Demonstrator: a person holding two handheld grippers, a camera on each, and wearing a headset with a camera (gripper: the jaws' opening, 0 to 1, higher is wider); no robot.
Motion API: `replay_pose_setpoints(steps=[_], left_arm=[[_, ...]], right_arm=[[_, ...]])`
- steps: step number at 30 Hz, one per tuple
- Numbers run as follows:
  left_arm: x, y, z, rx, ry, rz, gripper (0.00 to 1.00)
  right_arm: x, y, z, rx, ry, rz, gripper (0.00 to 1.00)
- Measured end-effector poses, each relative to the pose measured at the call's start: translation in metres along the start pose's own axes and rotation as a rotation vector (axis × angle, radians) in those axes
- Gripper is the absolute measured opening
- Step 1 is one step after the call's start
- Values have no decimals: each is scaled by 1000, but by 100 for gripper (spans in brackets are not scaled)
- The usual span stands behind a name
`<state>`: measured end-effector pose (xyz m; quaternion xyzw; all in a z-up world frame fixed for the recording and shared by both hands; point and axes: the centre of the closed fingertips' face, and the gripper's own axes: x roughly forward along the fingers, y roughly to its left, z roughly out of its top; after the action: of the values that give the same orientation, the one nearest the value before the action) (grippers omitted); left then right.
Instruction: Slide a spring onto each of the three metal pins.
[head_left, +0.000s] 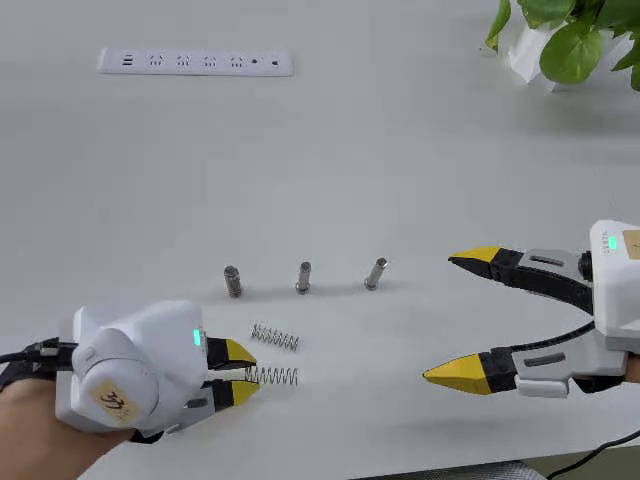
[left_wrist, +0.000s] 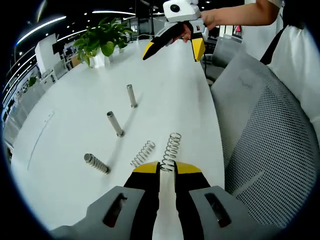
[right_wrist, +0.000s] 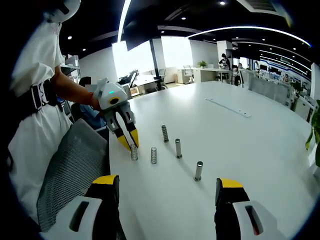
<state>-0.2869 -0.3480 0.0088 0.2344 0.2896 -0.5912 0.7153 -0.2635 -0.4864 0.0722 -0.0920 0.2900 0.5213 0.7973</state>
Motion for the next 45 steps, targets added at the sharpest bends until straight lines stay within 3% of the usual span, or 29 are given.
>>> replay_pose_setpoints(steps=[12,18,23,28,39,45], left_arm=[[-20,11,73,-69,-229,45,7],[-30,18,100,-107,-326,49,7],[-34,20,108,-118,-361,50,7],[-37,21,116,-140,-398,46,7],[-37,19,120,-141,-413,43,7],[-37,18,119,-135,-409,37,7]], right_arm=[[15,34,49,50,-114,111,52],[19,40,68,88,-174,145,39],[20,38,78,135,-214,156,25],[20,40,83,154,-236,166,20],[18,43,88,175,-263,172,7],[18,45,89,174,-258,176,6]])
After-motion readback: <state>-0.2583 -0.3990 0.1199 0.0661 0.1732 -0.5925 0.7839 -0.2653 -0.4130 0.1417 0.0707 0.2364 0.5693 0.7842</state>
